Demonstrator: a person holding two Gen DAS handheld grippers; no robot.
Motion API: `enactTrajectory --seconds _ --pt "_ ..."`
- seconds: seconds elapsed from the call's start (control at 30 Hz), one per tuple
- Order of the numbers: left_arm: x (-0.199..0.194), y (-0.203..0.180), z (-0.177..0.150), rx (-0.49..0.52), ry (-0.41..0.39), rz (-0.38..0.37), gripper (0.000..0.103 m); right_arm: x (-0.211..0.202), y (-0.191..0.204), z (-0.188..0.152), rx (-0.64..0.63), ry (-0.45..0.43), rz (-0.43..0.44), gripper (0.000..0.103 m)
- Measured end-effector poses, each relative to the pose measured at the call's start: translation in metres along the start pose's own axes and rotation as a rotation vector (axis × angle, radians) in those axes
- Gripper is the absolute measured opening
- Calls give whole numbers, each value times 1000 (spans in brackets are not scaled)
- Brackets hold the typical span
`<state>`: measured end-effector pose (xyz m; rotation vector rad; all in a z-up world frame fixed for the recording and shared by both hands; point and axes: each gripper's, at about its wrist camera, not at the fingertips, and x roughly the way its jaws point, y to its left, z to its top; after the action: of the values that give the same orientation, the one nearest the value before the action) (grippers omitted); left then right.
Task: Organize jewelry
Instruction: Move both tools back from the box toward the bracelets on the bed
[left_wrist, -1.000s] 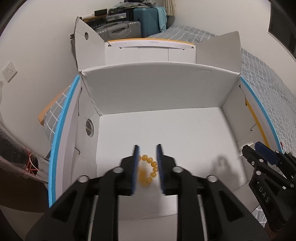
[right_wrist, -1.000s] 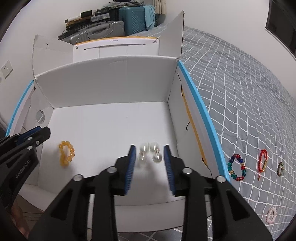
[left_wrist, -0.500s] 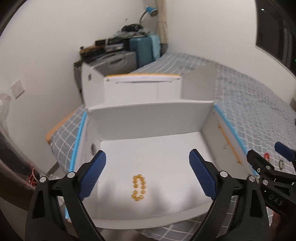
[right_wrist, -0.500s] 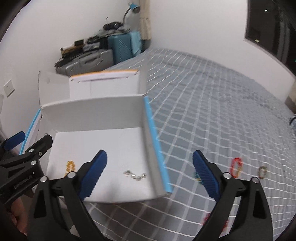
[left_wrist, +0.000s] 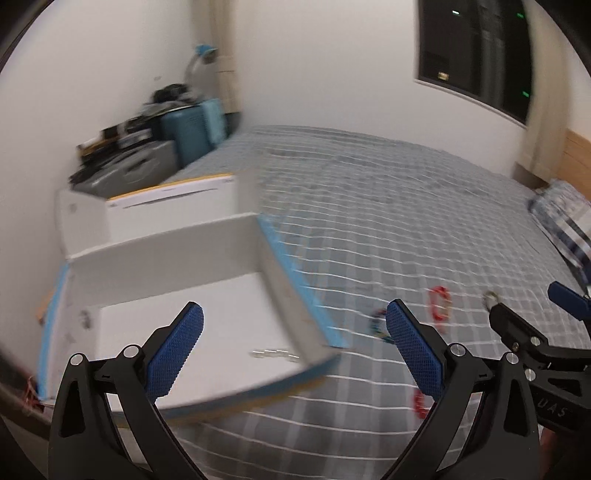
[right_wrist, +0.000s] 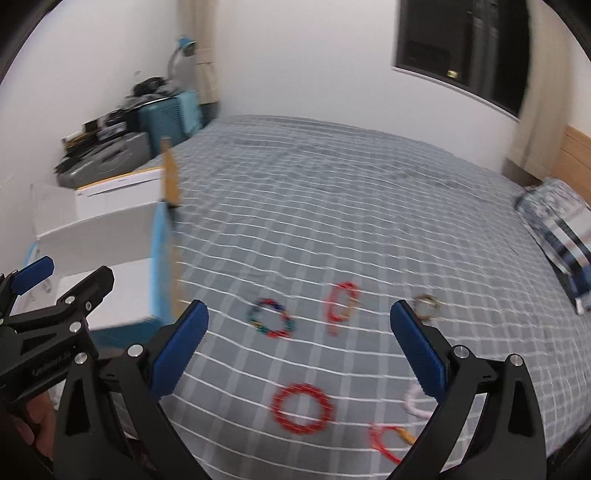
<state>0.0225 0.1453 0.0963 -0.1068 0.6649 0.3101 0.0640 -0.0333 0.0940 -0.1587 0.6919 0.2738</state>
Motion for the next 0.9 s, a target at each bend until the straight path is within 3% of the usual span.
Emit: enactTrajectory --seconds 0.2,0.37,0.63,0.9 --pt "17 -65 -23 71 32 -93 97 7 -67 -32 69 53 -69 95" --pt "42 -102 -48 121 87 -125 97 25 -108 -62 120 106 -106 95" --pt "88 -124 -97 144 190 -147 97 58 -154 -103 177 183 -129 95" --pt "111 -121 -121 141 237 -155 97 89 -180 -128 219 238 -159 95"
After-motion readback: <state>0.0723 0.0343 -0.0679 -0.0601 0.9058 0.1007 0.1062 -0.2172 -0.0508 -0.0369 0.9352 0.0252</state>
